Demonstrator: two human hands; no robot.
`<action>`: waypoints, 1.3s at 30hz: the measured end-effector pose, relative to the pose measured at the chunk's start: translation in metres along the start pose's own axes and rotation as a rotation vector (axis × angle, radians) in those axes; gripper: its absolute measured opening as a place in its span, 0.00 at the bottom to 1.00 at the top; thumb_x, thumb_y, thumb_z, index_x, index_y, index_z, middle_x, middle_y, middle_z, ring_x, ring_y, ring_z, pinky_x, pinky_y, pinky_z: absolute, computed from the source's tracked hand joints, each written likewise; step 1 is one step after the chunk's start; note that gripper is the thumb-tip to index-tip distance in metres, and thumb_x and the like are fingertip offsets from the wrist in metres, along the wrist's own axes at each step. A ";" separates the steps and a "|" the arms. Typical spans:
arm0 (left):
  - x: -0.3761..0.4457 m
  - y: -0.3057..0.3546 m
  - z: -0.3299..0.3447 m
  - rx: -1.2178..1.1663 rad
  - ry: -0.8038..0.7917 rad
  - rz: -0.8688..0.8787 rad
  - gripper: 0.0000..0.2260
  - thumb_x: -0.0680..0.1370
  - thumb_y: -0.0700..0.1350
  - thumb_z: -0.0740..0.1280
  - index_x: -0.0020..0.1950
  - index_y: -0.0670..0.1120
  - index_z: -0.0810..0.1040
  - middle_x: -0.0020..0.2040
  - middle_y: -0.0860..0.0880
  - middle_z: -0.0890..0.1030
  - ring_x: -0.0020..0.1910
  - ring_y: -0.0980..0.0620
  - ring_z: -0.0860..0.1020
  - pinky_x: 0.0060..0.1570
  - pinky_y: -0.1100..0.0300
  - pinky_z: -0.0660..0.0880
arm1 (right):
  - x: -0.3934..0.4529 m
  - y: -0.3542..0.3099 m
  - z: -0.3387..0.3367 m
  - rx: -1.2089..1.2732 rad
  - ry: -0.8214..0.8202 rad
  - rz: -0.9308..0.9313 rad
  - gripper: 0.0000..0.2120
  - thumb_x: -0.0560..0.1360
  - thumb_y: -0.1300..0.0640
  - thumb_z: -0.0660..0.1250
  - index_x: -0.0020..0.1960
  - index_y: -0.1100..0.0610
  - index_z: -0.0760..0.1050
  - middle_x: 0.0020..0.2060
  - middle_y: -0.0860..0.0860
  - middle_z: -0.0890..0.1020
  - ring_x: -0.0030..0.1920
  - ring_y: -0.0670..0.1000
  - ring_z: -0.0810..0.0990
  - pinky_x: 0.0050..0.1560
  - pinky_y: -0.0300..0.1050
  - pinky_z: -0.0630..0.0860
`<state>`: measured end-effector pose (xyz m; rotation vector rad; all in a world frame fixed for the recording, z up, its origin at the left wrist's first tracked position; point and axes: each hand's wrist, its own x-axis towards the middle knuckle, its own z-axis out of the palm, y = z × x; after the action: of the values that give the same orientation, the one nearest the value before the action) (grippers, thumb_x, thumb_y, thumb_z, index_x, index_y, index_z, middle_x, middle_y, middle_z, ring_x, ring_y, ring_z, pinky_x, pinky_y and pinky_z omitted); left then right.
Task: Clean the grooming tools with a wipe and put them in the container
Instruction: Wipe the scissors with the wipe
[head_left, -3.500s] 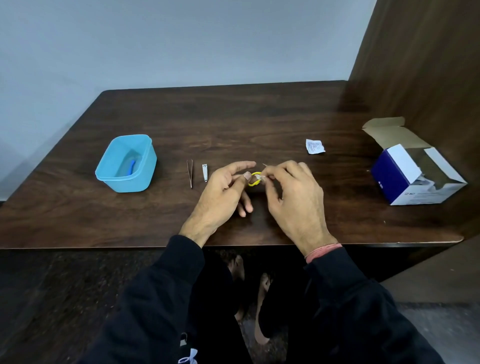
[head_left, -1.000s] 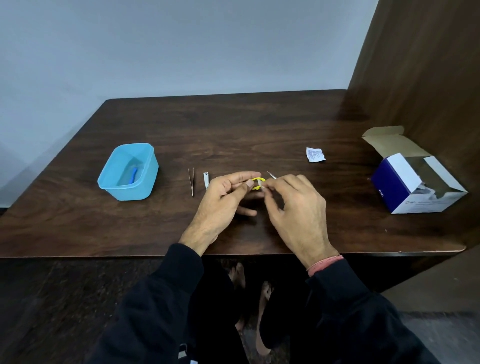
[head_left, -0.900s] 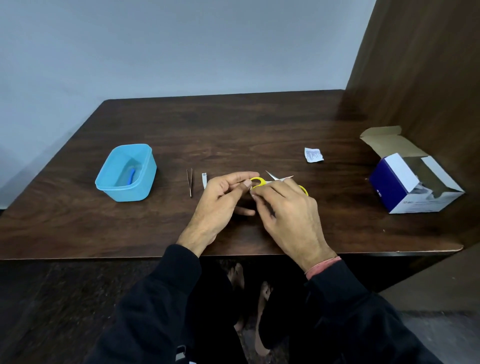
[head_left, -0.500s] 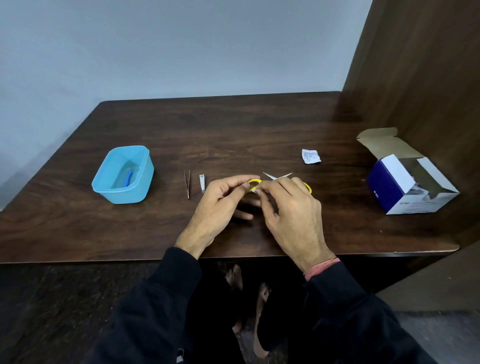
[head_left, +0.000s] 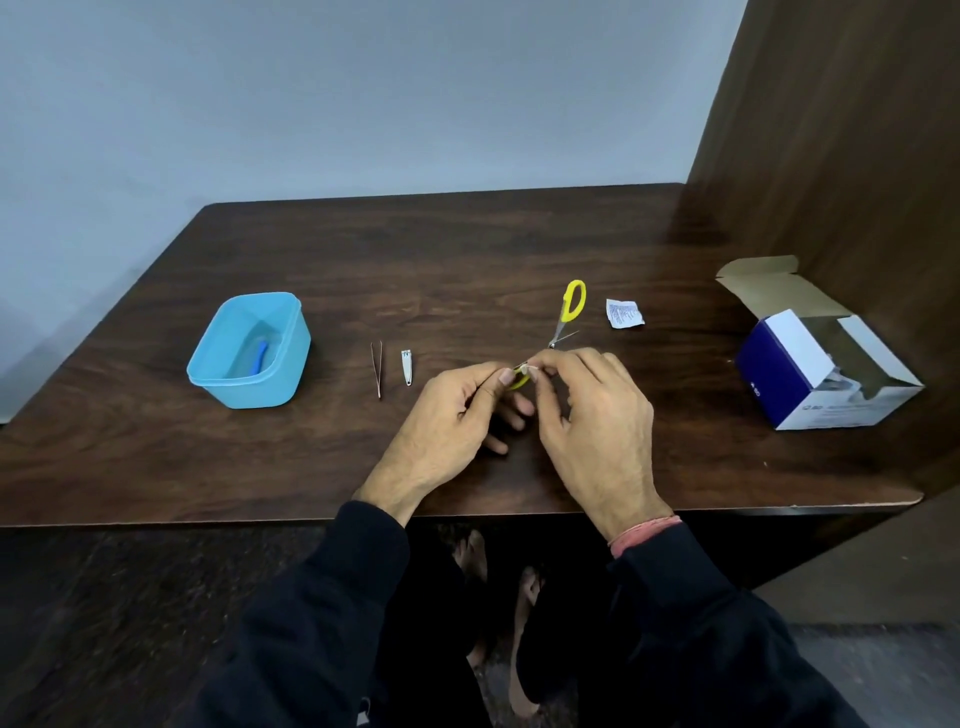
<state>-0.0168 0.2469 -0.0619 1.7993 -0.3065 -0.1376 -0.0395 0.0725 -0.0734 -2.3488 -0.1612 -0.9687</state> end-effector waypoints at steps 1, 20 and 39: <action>0.000 0.000 0.000 0.014 -0.003 0.002 0.15 0.92 0.47 0.61 0.59 0.49 0.88 0.50 0.48 0.90 0.48 0.52 0.88 0.38 0.56 0.85 | 0.001 0.001 0.000 0.012 0.013 0.026 0.03 0.83 0.55 0.74 0.56 0.50 0.85 0.49 0.44 0.85 0.47 0.50 0.81 0.43 0.52 0.81; 0.001 -0.004 -0.002 -0.018 0.015 0.030 0.13 0.91 0.40 0.64 0.71 0.49 0.84 0.56 0.51 0.89 0.55 0.54 0.87 0.38 0.55 0.87 | -0.002 0.003 -0.001 -0.012 -0.055 -0.086 0.05 0.82 0.56 0.75 0.57 0.50 0.87 0.49 0.44 0.85 0.49 0.50 0.81 0.40 0.51 0.82; 0.002 -0.005 -0.003 0.000 -0.013 0.034 0.22 0.89 0.34 0.63 0.72 0.59 0.83 0.55 0.47 0.88 0.50 0.54 0.86 0.40 0.57 0.86 | 0.001 0.005 -0.001 -0.024 0.022 -0.048 0.05 0.81 0.58 0.76 0.55 0.51 0.87 0.49 0.44 0.85 0.48 0.51 0.81 0.40 0.52 0.81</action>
<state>-0.0137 0.2500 -0.0659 1.7924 -0.3462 -0.1249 -0.0375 0.0679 -0.0743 -2.3650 -0.1996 -1.0241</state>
